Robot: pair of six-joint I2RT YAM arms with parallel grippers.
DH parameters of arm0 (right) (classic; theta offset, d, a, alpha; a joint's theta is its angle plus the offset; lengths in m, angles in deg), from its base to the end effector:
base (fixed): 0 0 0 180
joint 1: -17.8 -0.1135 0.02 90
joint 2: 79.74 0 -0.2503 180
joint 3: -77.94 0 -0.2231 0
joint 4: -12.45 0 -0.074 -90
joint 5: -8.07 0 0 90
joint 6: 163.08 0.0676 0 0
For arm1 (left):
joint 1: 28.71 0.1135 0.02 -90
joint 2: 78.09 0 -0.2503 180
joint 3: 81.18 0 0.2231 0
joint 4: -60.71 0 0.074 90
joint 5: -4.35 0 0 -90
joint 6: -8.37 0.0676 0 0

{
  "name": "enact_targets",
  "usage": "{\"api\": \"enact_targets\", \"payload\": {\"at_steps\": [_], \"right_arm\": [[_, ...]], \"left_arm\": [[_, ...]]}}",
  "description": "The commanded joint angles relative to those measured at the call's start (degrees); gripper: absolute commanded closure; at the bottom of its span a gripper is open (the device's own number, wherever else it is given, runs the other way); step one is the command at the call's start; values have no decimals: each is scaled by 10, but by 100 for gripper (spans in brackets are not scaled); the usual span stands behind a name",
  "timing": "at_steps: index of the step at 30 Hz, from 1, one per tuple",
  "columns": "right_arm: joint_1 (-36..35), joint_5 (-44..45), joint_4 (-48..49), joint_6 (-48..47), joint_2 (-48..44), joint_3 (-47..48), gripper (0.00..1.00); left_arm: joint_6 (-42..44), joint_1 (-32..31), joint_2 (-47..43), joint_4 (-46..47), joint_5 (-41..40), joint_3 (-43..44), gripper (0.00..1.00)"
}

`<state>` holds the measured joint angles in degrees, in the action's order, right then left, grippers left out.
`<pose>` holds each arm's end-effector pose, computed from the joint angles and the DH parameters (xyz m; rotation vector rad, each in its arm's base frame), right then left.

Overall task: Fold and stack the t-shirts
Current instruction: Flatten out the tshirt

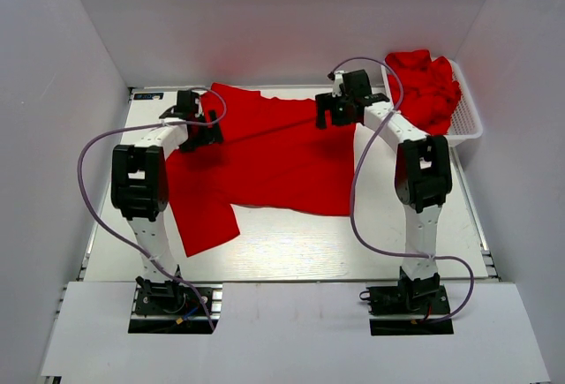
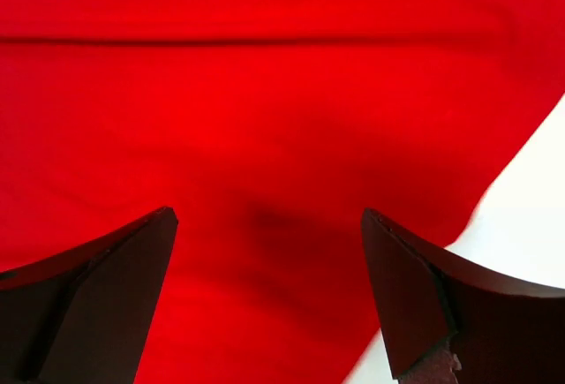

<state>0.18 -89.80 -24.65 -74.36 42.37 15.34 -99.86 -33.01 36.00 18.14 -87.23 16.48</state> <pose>0.4551 0.1543 0.2132 -0.4494 2.2671 0.3041 0.4081 -0.0288 0.1575 -0.3256 2.5833 -0.1058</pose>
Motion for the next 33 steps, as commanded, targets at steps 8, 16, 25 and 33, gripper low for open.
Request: {"api": "enact_targets", "payload": {"at_steps": [8,16,25,33], "right_arm": [[7,-38,55,199,-56,-133,10],[16,7,6,223,-7,-113,10],[79,42,-56,257,61,-60,10],[105,36,-60,227,88,2,10]], "left_arm": [[1,10,153,-26,28,236,0],[7,10,248,-35,17,355,0],[-14,10,329,-22,33,436,0],[-76,10,336,78,119,419,0]]}}
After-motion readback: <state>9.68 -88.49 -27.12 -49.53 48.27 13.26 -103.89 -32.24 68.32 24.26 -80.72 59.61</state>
